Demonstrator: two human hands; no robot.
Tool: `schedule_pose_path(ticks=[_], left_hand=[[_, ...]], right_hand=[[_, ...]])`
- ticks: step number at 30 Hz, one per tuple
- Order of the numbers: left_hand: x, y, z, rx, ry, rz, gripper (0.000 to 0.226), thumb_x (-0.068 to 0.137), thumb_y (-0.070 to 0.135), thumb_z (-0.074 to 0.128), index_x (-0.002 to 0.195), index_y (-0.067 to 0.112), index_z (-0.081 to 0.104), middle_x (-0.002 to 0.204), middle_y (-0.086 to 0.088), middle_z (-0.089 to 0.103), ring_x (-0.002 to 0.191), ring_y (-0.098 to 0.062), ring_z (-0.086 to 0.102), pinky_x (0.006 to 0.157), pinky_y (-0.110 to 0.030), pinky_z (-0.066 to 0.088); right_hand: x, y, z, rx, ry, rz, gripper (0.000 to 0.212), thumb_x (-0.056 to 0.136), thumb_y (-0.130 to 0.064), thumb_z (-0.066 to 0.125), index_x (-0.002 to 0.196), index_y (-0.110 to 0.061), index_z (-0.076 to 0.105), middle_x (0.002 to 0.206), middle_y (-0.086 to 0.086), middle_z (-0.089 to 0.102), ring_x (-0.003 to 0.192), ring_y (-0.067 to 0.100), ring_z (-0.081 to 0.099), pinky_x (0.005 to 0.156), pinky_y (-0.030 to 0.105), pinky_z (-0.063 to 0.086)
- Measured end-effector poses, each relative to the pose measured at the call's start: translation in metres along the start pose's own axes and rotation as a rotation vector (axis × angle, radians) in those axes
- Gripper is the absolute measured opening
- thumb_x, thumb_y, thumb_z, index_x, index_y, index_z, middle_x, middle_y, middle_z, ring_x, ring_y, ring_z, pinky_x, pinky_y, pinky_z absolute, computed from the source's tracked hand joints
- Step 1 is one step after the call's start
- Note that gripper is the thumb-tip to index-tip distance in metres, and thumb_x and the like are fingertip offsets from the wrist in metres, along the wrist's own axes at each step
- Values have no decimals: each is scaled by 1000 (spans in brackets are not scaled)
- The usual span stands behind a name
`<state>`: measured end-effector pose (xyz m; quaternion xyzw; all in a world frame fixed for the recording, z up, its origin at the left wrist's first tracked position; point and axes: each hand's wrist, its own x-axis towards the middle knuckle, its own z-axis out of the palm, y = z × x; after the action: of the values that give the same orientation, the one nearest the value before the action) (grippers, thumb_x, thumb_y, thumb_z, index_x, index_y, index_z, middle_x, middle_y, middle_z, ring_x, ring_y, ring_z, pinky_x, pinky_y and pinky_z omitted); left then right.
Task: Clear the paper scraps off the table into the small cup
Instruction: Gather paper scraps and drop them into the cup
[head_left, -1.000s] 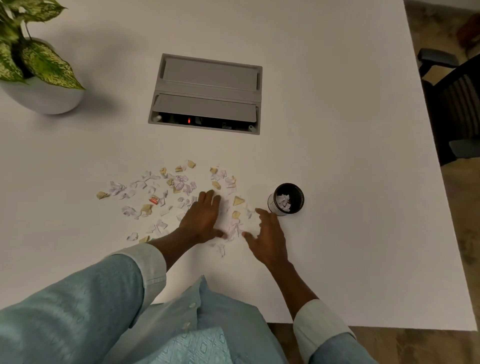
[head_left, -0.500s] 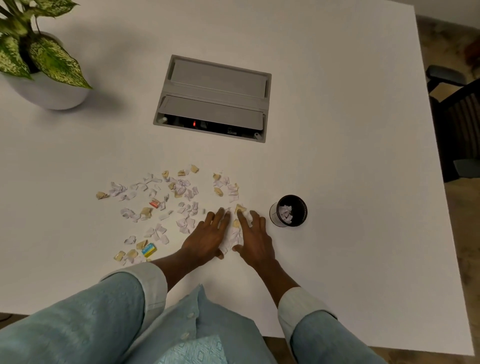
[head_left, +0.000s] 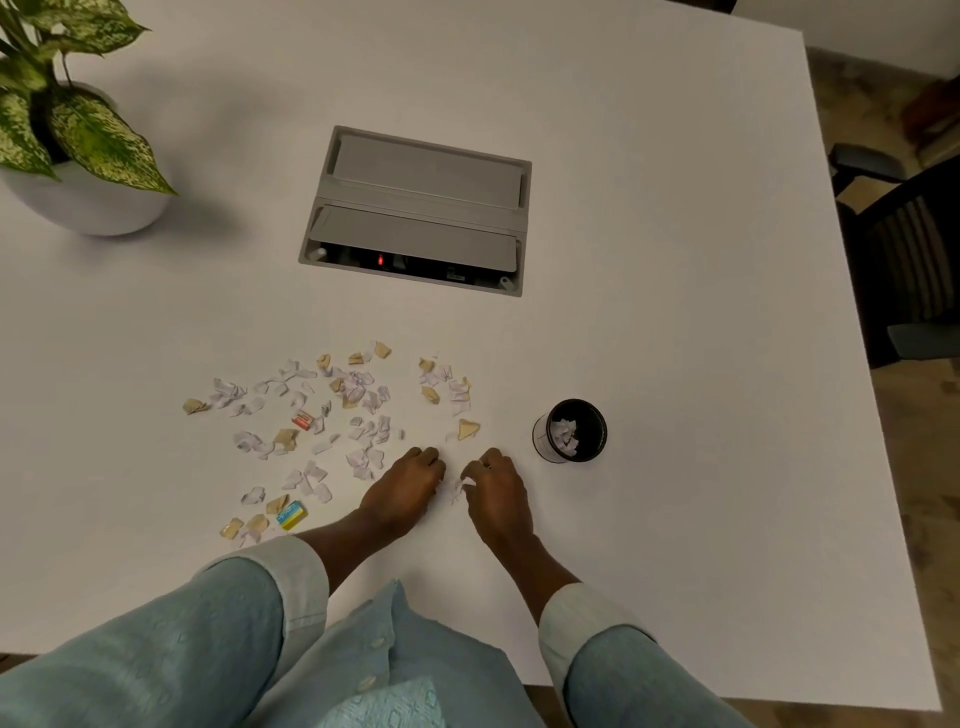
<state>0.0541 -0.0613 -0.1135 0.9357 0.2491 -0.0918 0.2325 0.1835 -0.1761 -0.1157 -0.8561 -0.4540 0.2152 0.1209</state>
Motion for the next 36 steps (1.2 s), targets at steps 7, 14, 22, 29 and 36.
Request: schedule_pose_path(ticks=[7,14,22,29,36], left_hand=[[4,16,-16,-326,155,-95,3,88,4,74,88,7,73,86,-9,67,73,-21,60,64,-24,43],[41,77,-73,-434,286,-44,6,86,9,72,83,12,69,78,7,56,66,-9,48,57,-20,29],[86,132,-91,-373,209,1,4,86,8,70,89,5,69,88,-10,66,78,-25,60,64,-32,38],[104,155,-92,-315,78,11,21,87,10,74,106,3,68,104,-16,67,93,-30,64,70,-28,34],[103,151,-99,-289,43,100,27,83,12,75,106,4,64,103,-14,63,87,-25,57,69,-32,37]], right_hand=[[-14,-3,-33,251,171,103,12,86,-9,78,97,-13,76,97,0,65,87,13,62,76,27,56],[-19,6,-107,372,483,256,17,79,-6,83,92,-14,76,94,4,70,76,14,65,69,24,51],[0,46,-145,339,503,516,12,81,-15,82,89,-12,74,89,8,72,75,21,64,67,26,43],[5,55,-146,400,390,494,28,81,-15,80,106,-13,70,102,6,73,91,23,67,74,26,44],[1,46,-150,464,399,435,30,84,-9,73,113,-13,67,110,4,69,99,19,65,80,25,45]])
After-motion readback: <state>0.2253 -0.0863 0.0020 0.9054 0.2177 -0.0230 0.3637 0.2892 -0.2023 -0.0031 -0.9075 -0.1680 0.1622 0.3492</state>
